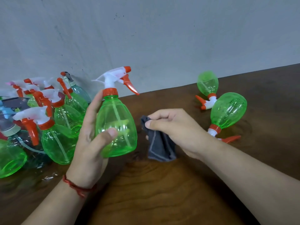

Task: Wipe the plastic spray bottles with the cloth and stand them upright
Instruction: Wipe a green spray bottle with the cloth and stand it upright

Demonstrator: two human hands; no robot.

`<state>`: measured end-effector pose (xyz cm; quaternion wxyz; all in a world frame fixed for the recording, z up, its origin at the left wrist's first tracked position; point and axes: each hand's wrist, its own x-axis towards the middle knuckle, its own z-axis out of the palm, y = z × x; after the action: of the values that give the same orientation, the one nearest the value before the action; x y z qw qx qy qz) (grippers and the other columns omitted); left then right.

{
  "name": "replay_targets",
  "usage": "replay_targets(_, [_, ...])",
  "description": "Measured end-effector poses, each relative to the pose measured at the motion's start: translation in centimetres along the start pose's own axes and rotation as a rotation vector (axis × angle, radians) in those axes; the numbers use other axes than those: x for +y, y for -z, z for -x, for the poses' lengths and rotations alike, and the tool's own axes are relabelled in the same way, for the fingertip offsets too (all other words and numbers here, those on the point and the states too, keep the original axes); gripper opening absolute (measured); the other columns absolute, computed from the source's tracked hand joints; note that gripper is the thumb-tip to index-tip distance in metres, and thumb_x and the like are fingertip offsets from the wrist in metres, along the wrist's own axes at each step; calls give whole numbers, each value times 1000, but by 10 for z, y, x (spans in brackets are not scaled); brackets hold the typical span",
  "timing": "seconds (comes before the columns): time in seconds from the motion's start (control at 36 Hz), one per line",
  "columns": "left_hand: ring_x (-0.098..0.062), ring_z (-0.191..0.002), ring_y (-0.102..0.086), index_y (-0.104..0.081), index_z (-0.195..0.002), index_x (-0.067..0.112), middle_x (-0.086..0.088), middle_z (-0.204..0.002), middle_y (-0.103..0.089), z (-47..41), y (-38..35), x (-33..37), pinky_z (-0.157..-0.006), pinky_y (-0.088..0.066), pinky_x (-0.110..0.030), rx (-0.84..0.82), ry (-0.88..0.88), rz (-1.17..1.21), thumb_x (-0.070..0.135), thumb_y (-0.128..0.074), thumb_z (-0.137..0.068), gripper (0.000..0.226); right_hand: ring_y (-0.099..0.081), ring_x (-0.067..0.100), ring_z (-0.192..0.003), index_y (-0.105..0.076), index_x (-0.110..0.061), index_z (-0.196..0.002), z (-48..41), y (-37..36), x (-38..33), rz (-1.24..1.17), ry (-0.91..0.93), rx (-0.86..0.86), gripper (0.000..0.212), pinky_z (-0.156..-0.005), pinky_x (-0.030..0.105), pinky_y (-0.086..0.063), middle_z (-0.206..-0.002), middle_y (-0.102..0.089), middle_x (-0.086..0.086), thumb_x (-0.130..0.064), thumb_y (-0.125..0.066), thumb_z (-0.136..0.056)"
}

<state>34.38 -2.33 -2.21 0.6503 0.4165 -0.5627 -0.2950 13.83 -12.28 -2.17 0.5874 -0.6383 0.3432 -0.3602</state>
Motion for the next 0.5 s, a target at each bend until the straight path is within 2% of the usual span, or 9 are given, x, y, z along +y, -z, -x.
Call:
replay_targets(0.08, [-41,-133,-59,-44,-161,36,-12,-149,-61,3,-2,-4,-113,-42,-74,-16,26,61,23,-67,-80,85,-72,23,-99,-77,-5,-108,4,-10,3,-129,-4,-62,16,-102,40,-51,-111,-79,18,-17,-75,-98])
replay_targets(0.17, [-32,-135,-61,-40,-163,35,-5,-147,-63,4,-4,-6,-116,-45,-67,-52,49,12,40,-71,-86,83,-69,31,-102,-72,0,-114,7,-13,1,-239,-8,-125,21,-109,54,-50,-117,-74,27,-16,-72,-100])
replay_targets(0.22, [-9,-140,-58,-34,-165,33,18,-150,-60,2,-4,-7,-115,-51,-38,-60,6,-184,61,-71,-90,88,-69,36,-103,-72,-1,-112,7,-13,0,-284,2,-123,19,-112,61,-46,-117,-74,29,-14,-71,-99])
replay_targets(0.25, [2,-139,-55,-32,-165,32,26,-151,-56,0,-3,-8,-111,-49,-21,-49,-23,-272,72,-68,-89,94,-69,37,-103,-73,-2,-111,8,-12,-2,-300,12,-113,15,-111,61,-47,-116,-74,28,-12,-71,-100])
replay_targets(0.28, [6,-139,-52,-32,-165,34,26,-152,-53,-2,-2,-9,-108,-45,-12,-29,-44,-340,82,-64,-85,99,-70,36,-102,-74,-4,-110,8,-12,-4,-312,26,-100,12,-109,59,-49,-114,-75,27,-10,-70,-100])
replay_targets(0.31, [3,-138,-53,-33,-164,38,20,-152,-52,-3,1,-11,-106,-44,-11,0,-55,-393,88,-63,-81,102,-71,35,-100,-74,-4,-108,8,-12,-6,-320,41,-83,11,-106,55,-52,-112,-76,26,-8,-69,-99])
replay_targets(0.36, [-9,-123,-61,-41,-158,44,1,-138,-56,-3,5,-14,-100,-52,-23,93,-40,-445,86,-70,-75,98,-72,31,-98,-74,-3,-108,10,-12,-9,-309,80,-40,10,-100,50,-55,-110,-78,22,-7,-70,-98])
replay_targets(0.44, [-12,-92,-60,-56,-134,40,-1,-106,-57,-3,3,-8,-83,-53,-28,272,2,-435,66,-79,-75,69,-76,22,-107,-75,-3,-107,15,-15,-10,-217,162,36,13,-101,40,-59,-113,-80,9,-2,-74,-95])
replay_targets(0.5, [-18,-83,-59,-61,-120,35,-4,-95,-57,-4,2,1,-79,-53,-33,302,29,-385,59,-77,-82,48,-75,15,-112,-75,-4,-104,19,-21,-12,-130,226,64,15,-102,34,-59,-117,-80,-1,4,-76,-91])
